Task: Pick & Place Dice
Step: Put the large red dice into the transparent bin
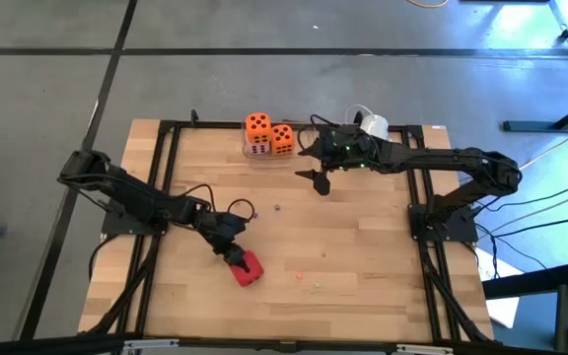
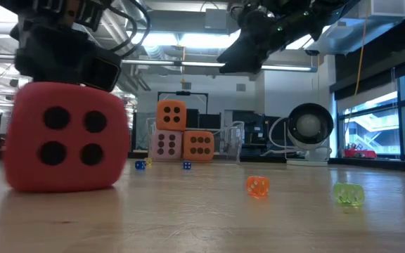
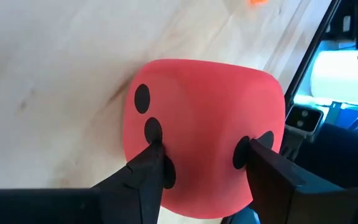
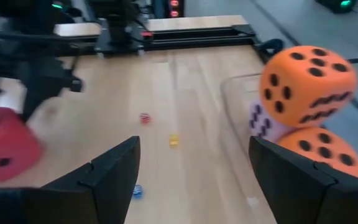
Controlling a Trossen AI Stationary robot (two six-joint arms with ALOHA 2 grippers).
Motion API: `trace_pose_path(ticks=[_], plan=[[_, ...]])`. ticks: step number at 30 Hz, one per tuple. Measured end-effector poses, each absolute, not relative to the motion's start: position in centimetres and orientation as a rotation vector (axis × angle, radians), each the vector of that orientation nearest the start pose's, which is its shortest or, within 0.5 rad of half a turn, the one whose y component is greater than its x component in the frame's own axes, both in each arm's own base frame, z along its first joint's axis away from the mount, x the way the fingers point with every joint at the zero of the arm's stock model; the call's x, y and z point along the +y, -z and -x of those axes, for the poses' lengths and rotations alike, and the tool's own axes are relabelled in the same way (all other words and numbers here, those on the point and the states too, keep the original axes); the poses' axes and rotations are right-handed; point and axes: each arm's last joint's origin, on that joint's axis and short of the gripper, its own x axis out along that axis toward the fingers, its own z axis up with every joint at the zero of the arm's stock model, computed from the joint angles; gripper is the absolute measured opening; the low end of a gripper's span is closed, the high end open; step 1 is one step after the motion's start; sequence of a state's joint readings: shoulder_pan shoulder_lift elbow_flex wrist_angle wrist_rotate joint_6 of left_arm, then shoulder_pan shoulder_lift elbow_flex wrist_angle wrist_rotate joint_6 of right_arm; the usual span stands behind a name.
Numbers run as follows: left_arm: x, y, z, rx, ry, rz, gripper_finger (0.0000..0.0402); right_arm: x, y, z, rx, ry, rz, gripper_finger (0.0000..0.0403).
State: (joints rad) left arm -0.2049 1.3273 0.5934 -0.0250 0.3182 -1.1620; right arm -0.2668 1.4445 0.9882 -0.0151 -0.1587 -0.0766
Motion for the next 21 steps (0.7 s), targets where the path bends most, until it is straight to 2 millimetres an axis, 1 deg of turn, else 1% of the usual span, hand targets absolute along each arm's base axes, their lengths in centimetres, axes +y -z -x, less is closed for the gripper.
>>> trace_pose_path(ticks=[3, 6, 11, 13, 17, 21], plan=[[-5.5, -17.6, -24.2, 0.952, 0.006, 1.113, 0.0175, -7.7, -26.7, -30.9, 0.461, 0.034, -0.074, 0.03], [-5.1, -17.8, -24.3, 0.939, 0.034, 1.114, 0.0174, -7.3, -26.6, -30.9, 0.485, -0.002, -0.072, 0.03], [-3.5, -19.1, -24.2, 0.852, 0.055, 1.107, 0.0174, -6.9, -26.7, -31.0, 0.482, -0.017, -0.065, 0.03], [-2.7, -20.0, -24.1, 0.784, 0.065, 1.1, 0.0174, -6.7, -27.4, -31.2, 0.463, -0.024, -0.058, 0.03], [-0.7, -22.0, -23.9, 0.604, 0.058, 1.073, 0.0174, -6.1, -29.7, -31.9, 0.405, -0.053, 0.002, 0.03], [1.4, -23.6, -23.6, 0.419, -0.005, 1.024, 0.0174, -5.7, -32.3, -32.1, 0.403, -0.088, 0.089, 0.03]])
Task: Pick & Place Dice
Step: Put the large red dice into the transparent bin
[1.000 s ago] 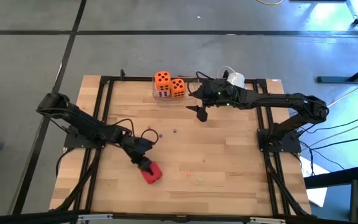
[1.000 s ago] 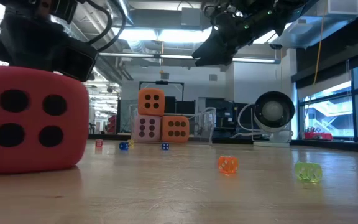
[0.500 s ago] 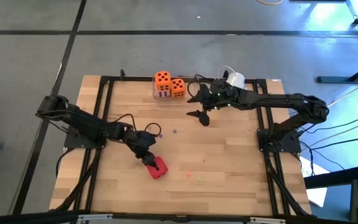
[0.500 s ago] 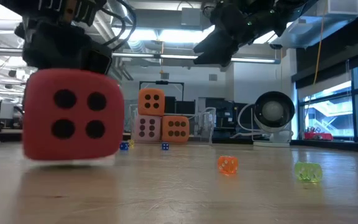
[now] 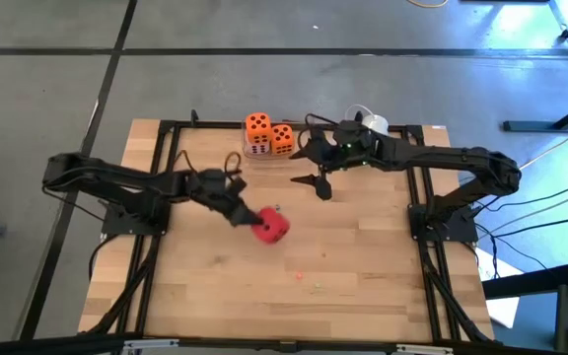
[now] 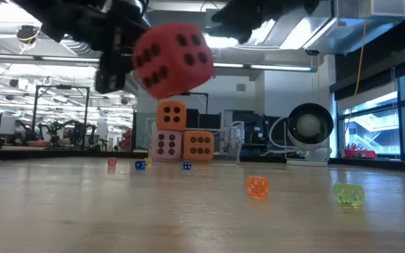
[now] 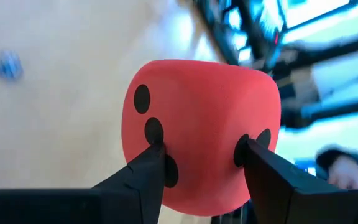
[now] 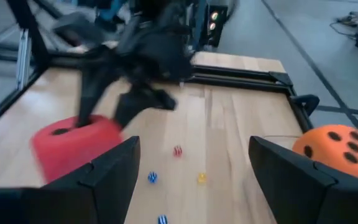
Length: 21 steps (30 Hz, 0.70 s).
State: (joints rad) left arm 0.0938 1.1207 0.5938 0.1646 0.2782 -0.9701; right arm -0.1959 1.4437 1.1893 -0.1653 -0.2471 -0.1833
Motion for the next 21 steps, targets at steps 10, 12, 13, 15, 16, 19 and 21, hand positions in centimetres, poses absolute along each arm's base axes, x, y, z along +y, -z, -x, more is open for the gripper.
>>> trace_pose_path(ticks=[10, 12, 13, 15, 16, 19, 21], plan=[[4.4, -26.8, -23.6, 0.065, 0.024, 1.046, 0.0174, -4.8, -36.9, -31.0, 0.529, -0.161, 0.194, 0.03], [4.7, -27.0, -23.5, 0.044, 0.022, 1.051, 0.0174, -4.6, -36.9, -31.0, 0.531, -0.161, 0.177, 0.03], [4.8, -27.0, -23.5, 0.04, 0.02, 1.059, 0.0174, -4.6, -36.9, -31.0, 0.531, -0.162, 0.173, 0.03], [5.0, -27.0, -23.5, 0.038, 0.014, 1.068, 0.0174, -4.4, -36.9, -31.1, 0.53, -0.165, 0.164, 0.03], [5.0, -27.0, -23.5, 0.039, 0.011, 1.069, 0.0175, -4.3, -36.9, -31.1, 0.529, -0.171, 0.152, 0.03], [5.0, -27.1, -23.5, 0.021, 0.017, 1.064, 0.0175, -4.0, -37.0, -31.1, 0.519, -0.236, 0.094, 0.03], [5.0, -27.2, -23.5, 0.013, 0.021, 1.062, 0.0175, -3.9, -36.9, -31.3, 0.52, -0.255, 0.075, 0.03]])
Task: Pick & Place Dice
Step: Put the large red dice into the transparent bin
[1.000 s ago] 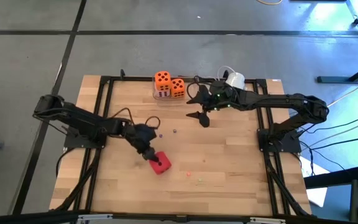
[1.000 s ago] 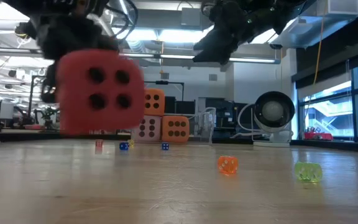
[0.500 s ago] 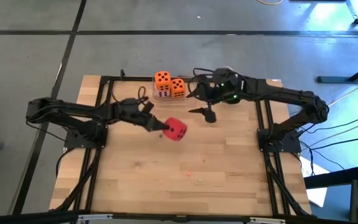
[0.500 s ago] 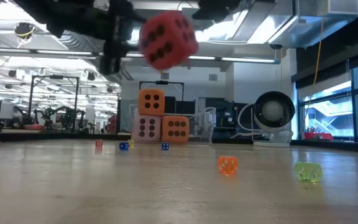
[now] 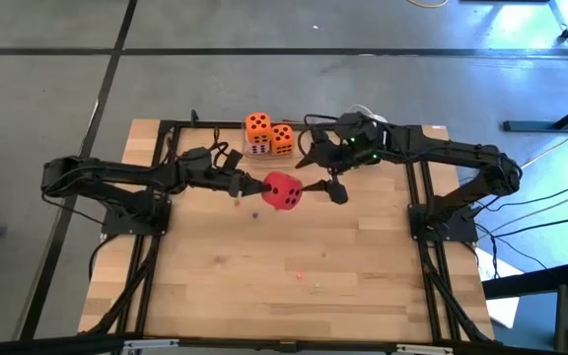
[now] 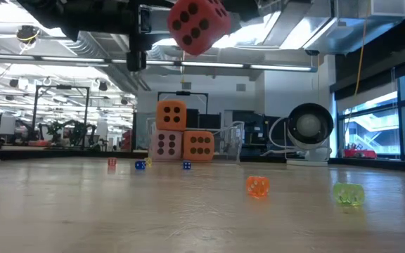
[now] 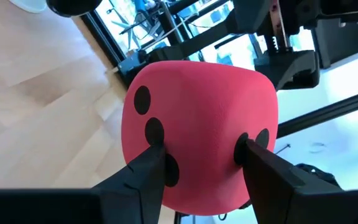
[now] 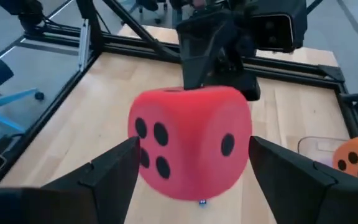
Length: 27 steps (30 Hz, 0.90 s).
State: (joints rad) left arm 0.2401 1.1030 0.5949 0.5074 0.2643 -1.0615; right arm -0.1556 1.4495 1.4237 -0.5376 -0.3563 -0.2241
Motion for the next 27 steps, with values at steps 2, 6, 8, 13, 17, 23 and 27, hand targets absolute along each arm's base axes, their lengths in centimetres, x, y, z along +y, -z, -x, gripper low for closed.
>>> trace_pose_path(ticks=[2, 6, 8, 13, 17, 23, 27], plan=[[5.0, -27.2, -23.5, 0.015, 0.02, 1.062, 0.0175, -3.8, -36.7, -31.5, 0.525, -0.241, 0.082, 0.03], [5.0, -27.3, -23.5, 0.001, 0.022, 1.059, 0.0175, -3.7, -36.4, -32.3, 0.517, -0.206, 0.102, 0.03], [5.0, -27.7, -23.5, -0.036, 0.041, 1.049, 0.0175, -3.6, -35.7, -32.7, 0.537, -0.229, 0.092, 0.03], [5.0, -28.0, -23.5, -0.068, 0.053, 1.042, 0.0175, -3.2, -34.9, -33.6, 0.552, -0.273, 0.079, 0.03], [5.1, -27.9, -23.4, -0.067, 0.031, 1.044, 0.0175, -3.1, -34.8, -33.8, 0.543, -0.261, 0.082, 0.0299], [5.0, -28.0, -23.5, -0.087, 0.031, 1.041, 0.0175, -3.0, -34.9, -33.8, 0.548, -0.246, 0.038, 0.025], [5.1, -28.1, -23.5, -0.105, 0.009, 1.042, 0.0175, -3.0, -34.9, -33.8, 0.544, -0.251, 0.034, 0.0199]])
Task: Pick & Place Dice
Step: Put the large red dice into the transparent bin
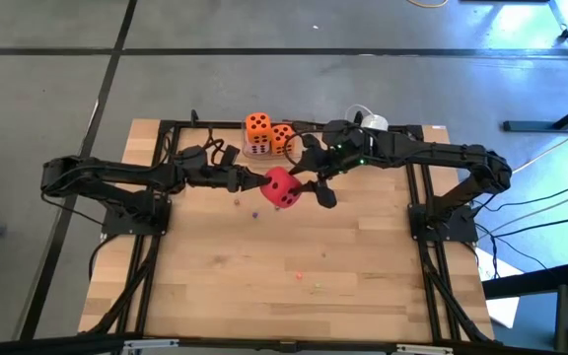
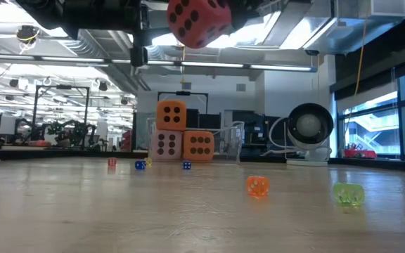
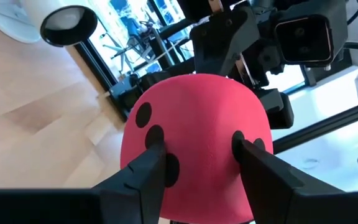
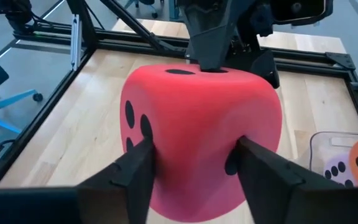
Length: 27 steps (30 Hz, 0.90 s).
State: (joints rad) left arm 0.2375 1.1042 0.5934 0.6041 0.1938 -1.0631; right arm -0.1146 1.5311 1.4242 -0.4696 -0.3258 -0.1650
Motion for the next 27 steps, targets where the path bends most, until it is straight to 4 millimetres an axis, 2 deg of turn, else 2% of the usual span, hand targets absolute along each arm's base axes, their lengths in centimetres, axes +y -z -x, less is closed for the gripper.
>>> trace_pose_path(ticks=[4, 9, 19, 27], plan=[[5.16, -27.99, -23.46, -0.103, -0.007, 1.028, 0.0176, -2.97, -34.88, -33.82, 0.546, -0.248, 0.026, 0.0172], [5.1, -27.98, -23.47, -0.092, 0.01, 1.039, 0.0182, -2.96, -34.82, -33.82, 0.552, -0.246, 0.013, 0.0167], [5.06, -28.01, -23.48, -0.086, 0.022, 0.962, 0.0259, -2.95, -34.8, -33.95, 0.545, -0.248, 0.014, 0.0165], [5.57, -28.01, -23.32, -0.069, 0.037, 0.925, 0.0281, -2.94, -34.77, -33.96, 0.546, -0.25, 0.014, 0.0164]])
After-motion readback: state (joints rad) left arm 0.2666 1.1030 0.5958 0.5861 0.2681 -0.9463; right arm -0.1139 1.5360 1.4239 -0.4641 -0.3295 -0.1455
